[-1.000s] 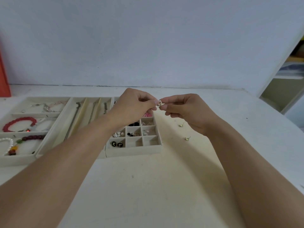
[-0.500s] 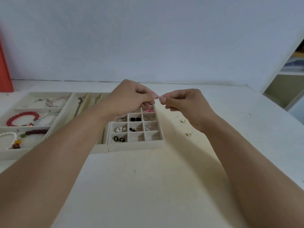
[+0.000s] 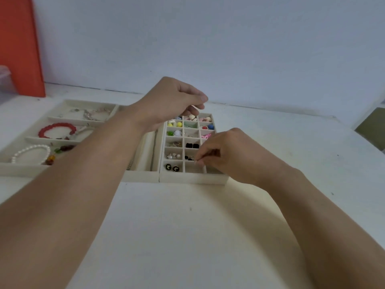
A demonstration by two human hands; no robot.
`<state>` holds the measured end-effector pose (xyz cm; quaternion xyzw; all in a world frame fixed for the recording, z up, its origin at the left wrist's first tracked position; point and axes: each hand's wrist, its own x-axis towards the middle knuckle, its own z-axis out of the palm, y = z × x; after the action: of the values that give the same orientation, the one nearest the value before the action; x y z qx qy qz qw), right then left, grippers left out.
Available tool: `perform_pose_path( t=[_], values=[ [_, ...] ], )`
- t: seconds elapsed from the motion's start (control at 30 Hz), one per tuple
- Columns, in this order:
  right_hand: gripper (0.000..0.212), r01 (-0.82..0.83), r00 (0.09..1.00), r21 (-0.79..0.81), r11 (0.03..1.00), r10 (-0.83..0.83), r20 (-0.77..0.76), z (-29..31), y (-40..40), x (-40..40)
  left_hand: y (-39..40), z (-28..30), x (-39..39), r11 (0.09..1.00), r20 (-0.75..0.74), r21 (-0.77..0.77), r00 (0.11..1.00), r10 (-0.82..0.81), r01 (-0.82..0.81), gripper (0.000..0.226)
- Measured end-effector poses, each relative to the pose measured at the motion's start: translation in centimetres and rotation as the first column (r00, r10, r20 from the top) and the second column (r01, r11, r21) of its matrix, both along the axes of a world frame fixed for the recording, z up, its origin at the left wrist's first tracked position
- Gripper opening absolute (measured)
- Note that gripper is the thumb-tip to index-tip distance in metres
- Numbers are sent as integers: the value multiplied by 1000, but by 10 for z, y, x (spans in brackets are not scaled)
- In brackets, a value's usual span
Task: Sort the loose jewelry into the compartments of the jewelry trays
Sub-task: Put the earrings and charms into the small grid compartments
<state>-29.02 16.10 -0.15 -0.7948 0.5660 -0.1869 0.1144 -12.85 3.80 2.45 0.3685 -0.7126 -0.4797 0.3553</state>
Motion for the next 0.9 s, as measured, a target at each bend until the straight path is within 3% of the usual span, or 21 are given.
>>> perform_pose_path(
  t=[0.13, 0.23, 0.43, 0.63, 0.9],
  values=[
    [14, -40, 978, 12, 999, 42, -203, 2, -1, 13, 2, 1, 1, 1000, 5, 11, 1000, 0, 0, 12],
    [18, -38, 970, 71, 997, 54, -238, 0, -2, 18, 4, 2, 1, 1000, -3, 15, 1000, -4, 4, 12],
    [16, 19, 972, 63, 998, -4, -237, -7, -8, 23, 5, 4, 0, 999, -20, 30, 1000, -10, 11, 13],
    [6, 142, 987, 25, 990, -139, -79, -15, -9, 22, 6, 2, 0, 999, -11, 32, 1000, -21, 22, 10],
    [4, 204, 979, 30, 978, -203, -33, -16, -8, 24, 9, 1, 1, 995, 95, 4, 990, -104, 104, 15]
  ],
)
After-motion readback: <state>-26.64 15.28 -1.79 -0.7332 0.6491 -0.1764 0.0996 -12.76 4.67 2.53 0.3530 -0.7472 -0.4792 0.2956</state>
